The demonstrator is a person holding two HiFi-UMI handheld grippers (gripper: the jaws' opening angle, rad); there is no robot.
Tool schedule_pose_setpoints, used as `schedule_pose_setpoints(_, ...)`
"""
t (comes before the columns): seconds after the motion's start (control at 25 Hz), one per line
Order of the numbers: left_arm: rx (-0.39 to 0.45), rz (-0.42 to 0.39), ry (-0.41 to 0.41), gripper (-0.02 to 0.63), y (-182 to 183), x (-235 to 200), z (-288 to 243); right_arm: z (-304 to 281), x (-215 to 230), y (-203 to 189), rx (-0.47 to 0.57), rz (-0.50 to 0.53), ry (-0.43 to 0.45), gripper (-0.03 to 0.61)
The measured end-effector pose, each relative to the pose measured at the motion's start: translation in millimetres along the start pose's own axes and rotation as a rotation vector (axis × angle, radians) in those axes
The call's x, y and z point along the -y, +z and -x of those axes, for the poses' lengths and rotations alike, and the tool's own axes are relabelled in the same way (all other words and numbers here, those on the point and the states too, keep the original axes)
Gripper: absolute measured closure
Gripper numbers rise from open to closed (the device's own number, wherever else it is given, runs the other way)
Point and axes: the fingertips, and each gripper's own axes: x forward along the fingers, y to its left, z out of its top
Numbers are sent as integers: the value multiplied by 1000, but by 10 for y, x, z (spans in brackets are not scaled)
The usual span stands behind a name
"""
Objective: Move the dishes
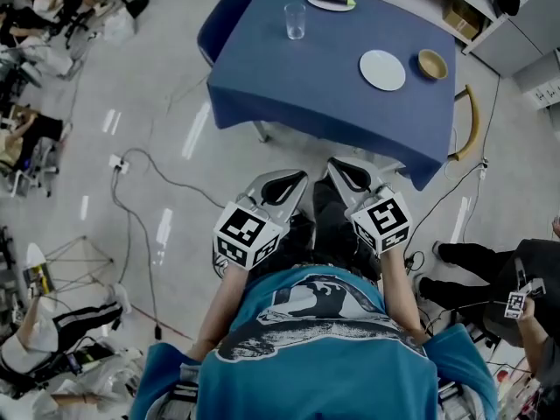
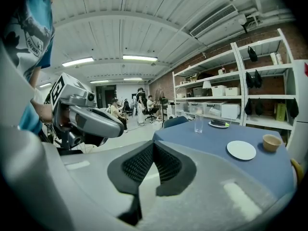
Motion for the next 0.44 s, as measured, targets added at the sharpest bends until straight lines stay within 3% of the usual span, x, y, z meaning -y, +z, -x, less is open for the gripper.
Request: schedule_pose_setpoints(0.44,-21,-34,-41,597,29,118,-34,25,-4,65,7,-3,3,577)
